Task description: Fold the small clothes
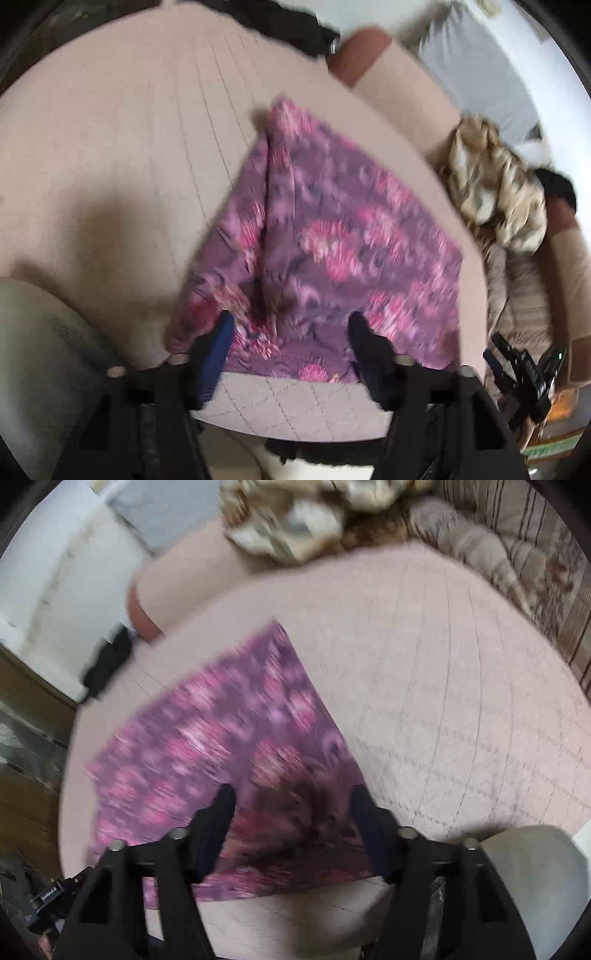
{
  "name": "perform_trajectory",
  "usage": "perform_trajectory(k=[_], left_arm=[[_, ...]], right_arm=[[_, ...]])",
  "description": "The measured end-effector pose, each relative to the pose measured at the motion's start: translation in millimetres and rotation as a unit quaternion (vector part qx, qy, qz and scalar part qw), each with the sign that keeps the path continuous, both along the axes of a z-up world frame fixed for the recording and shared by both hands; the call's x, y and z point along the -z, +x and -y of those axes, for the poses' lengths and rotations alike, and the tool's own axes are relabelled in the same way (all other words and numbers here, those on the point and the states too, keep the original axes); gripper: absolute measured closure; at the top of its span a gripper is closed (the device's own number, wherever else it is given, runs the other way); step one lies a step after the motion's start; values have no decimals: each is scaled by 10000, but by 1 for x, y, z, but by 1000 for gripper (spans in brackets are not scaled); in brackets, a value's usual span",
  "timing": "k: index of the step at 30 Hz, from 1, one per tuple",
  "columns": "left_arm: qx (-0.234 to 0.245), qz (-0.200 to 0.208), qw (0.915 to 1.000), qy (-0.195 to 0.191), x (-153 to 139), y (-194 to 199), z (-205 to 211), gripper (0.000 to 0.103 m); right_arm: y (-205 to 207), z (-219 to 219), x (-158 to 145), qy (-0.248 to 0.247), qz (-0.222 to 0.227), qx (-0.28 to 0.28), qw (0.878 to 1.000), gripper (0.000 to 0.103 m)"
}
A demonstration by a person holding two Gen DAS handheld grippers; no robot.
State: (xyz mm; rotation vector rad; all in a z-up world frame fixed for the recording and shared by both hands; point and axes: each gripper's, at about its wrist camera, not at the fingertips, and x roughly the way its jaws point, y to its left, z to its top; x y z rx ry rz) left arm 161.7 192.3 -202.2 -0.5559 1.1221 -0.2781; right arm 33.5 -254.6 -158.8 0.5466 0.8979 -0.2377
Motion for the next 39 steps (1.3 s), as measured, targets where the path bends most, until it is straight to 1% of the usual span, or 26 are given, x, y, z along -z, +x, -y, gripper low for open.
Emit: perform_trajectory(k=[1, 3, 4, 5, 6, 7, 8, 9, 10, 11, 12, 14, 16, 18, 20, 21, 22, 23, 24, 25, 27, 30, 32, 34, 38, 39], left_arm=[[-192, 48, 9998, 88, -7, 2, -10, 28], [-416, 23, 9984, 382, -9, 9, -18, 25], [-467, -23, 9971, 594, -7, 18, -19, 25], [-456, -69, 9967, 675, -5, 23, -18, 25], [-372, -144, 9970, 668, 2, 32, -15, 25], [-289, -225, 9976, 585, 8, 39, -14, 25], [-284, -386, 9975, 528, 15, 43, -12, 25], [-277, -496, 9974, 443, 21, 45, -11, 25], [-152, -475, 9983, 312, 24, 44, -7, 25], [5, -447, 9986, 295, 26, 44, 0, 25], [170, -447, 9982, 361, 27, 43, 6, 25], [247, -482, 9970, 556, 29, 44, 13, 25], [234, -518, 9965, 615, 32, 46, 17, 25], [321, -465, 9955, 762, 31, 45, 23, 26], [362, -472, 9941, 903, 32, 44, 27, 31], [370, -478, 9936, 958, 34, 44, 29, 34], [380, -479, 9931, 1005, 34, 45, 31, 41], [397, -471, 9931, 998, 34, 44, 32, 49], [437, -472, 9940, 888, 35, 45, 39, 85], [550, -488, 9960, 510, 35, 45, 42, 96], [499, -388, 9975, 307, 30, 43, 39, 97], [353, -322, 9987, -159, 27, 43, 30, 98], [289, -284, 9983, -407, 26, 42, 27, 98], [304, -246, 9983, -440, 25, 41, 27, 98], [301, -191, 9981, -506, 24, 40, 29, 98], [298, -169, 9981, -516, 23, 40, 29, 99]], right_arm=[[-1, -6, -12, -14, 171, -134, 9998, 33], [7, -21, -28, 98, 379, -490, 9980, 30], [15, -31, -35, 246, 457, -775, 9956, 30], [21, -41, -40, 398, 493, -1012, 9928, 29], [35, -56, -45, 669, 519, -1410, 9864, 29], [44, -66, -47, 834, 505, -1645, 9815, 29], [60, -82, -49, 1082, 459, -1954, 9737, 29], [71, -96, -50, 1254, 418, -2137, 9679, 29], [85, -111, -48, 1487, 334, -2359, 9598, 29], [96, -125, -46, 1641, 255, -2496, 9540, 29], [112, -142, -43, 1764, 155, -2678, 9471, 29], [129, -168, -40, 1657, -22, -2878, 9433, 29], [150, -194, -32, 1497, -282, -3070, 9394, 29], [169, -217, -20, 1522, -619, -3245, 9315, 29], [183, -236, -7, 1546, -893, -3355, 9250, 29], [189, -244, -3, 1506, -1005, -3424, 9220, 29], [193, -248, 1, 1460, -1084, -3448, 9209, 29], [195, -252, 5, 1438, -1145, -3464, 9199, 29], [200, -259, 10, 1451, -1252, -3516, 9163, 29], [202, -263, 13, 1472, -1306, -3548, 9140, 29], [208, -272, 19, 1473, -1413, -3619, 9096, 29], [215, -288, 23, 1294, -1615, -3776, 9026, 29], [222, -304, 29, 1092, -1874, -3939, 8932, 29], [231, -326, 39, 766, -2282, -4083, 8805, 29], [242, -362, 54, 93, -2632, -4240, 8665, 29], [244, -368, 59, -79, -2713, -4203, 8658, 29]])
